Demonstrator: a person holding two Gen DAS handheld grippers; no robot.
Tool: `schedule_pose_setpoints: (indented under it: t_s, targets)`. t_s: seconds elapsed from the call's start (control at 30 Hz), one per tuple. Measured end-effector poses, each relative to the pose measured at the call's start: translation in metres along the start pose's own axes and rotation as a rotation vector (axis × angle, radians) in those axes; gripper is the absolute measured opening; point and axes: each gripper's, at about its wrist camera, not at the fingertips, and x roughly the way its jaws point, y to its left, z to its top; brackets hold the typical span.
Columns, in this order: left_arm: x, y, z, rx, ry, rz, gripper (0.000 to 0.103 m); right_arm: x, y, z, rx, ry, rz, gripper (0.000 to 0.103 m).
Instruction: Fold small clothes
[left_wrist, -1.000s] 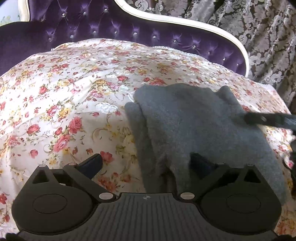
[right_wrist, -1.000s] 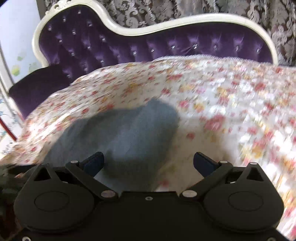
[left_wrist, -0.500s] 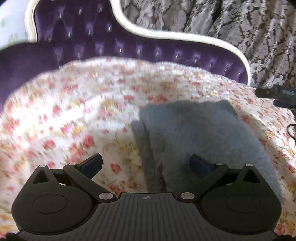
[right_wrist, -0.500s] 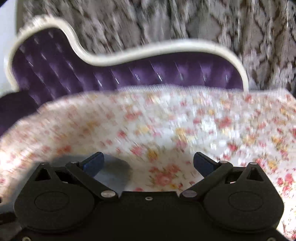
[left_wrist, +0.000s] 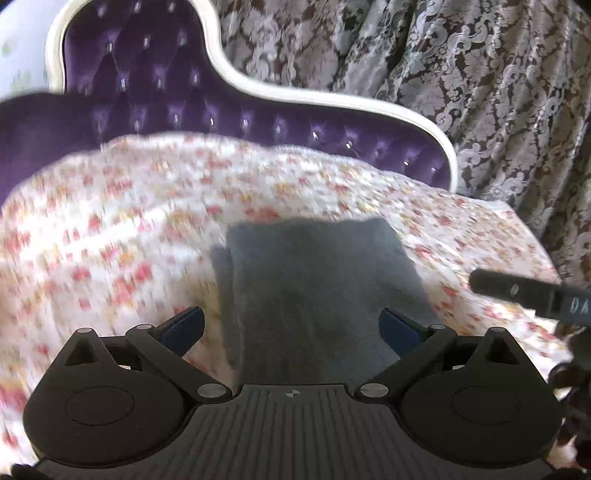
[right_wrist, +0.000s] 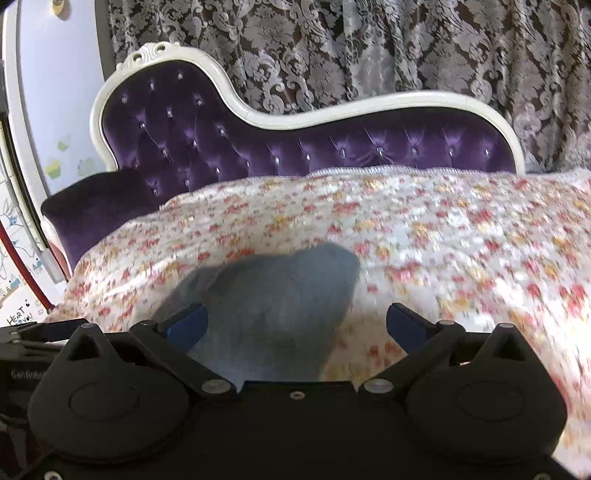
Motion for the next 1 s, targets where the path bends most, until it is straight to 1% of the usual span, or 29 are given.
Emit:
schedule_pose_setpoints:
  t_s: [0.03, 0.1, 0.17, 0.23, 0.27, 0.33, 0.37, 0.4, 0.5, 0.57, 0.7, 0.73, 0.8, 0.9, 1.0]
  targets:
    - [-0.004, -0.001, -0.002, -0.009, 0.001, 0.006, 0.102, -0.004, -0.001, -0.003, 0.014, 0.012, 0.008, 0.102]
    - [-0.010, -0.008, -0.003, 0.013, 0.014, 0.080, 0.102, -0.007, -0.002, -0.009, 0.042, 0.046, 0.033, 0.102]
    - [-0.016, -0.016, -0.004, 0.057, 0.002, 0.150, 0.102, -0.015, 0.000, -0.015, 0.059, 0.060, 0.046, 0.102]
    - [-0.023, -0.022, -0.006, 0.080, -0.016, 0.199, 0.102, -0.023, 0.007, -0.021, 0.057, 0.059, 0.054, 0.102]
    - [-0.026, -0.024, -0.007, 0.080, -0.020, 0.213, 0.102, -0.027, 0.009, -0.023, 0.056, 0.056, 0.061, 0.102]
    - [-0.033, -0.026, -0.007, 0.076, -0.025, 0.212, 0.102, -0.035, 0.013, -0.025, 0.056, 0.049, 0.067, 0.102]
    - [-0.037, -0.026, -0.007, 0.070, -0.028, 0.212, 0.102, -0.039, 0.017, -0.026, 0.050, 0.045, 0.058, 0.102]
    - [-0.039, -0.027, -0.007, 0.062, -0.025, 0.229, 0.102, -0.043, 0.020, -0.028, 0.041, 0.040, 0.044, 0.102]
    - [-0.040, -0.028, -0.006, 0.052, 0.027, 0.307, 0.102, -0.051, 0.028, -0.031, 0.021, 0.039, -0.014, 0.102]
    - [-0.039, -0.028, -0.007, 0.058, 0.060, 0.317, 0.102, -0.055, 0.032, -0.034, 0.011, 0.043, -0.041, 0.102]
    - [-0.047, -0.023, -0.014, 0.024, 0.055, 0.271, 0.102, -0.062, 0.038, -0.039, 0.013, 0.058, -0.030, 0.102]
    - [-0.050, -0.022, -0.016, 0.020, 0.050, 0.271, 0.102, -0.062, 0.039, -0.040, 0.018, 0.065, -0.031, 0.102]
    - [-0.052, -0.024, -0.018, 0.035, 0.041, 0.294, 0.102, -0.064, 0.041, -0.041, 0.020, 0.073, -0.028, 0.102]
    - [-0.053, -0.029, -0.019, 0.079, 0.030, 0.350, 0.102, -0.067, 0.044, -0.044, 0.016, 0.069, -0.023, 0.102]
    - [-0.054, -0.030, -0.020, 0.087, 0.032, 0.358, 0.102, -0.068, 0.045, -0.045, 0.016, 0.067, -0.024, 0.102]
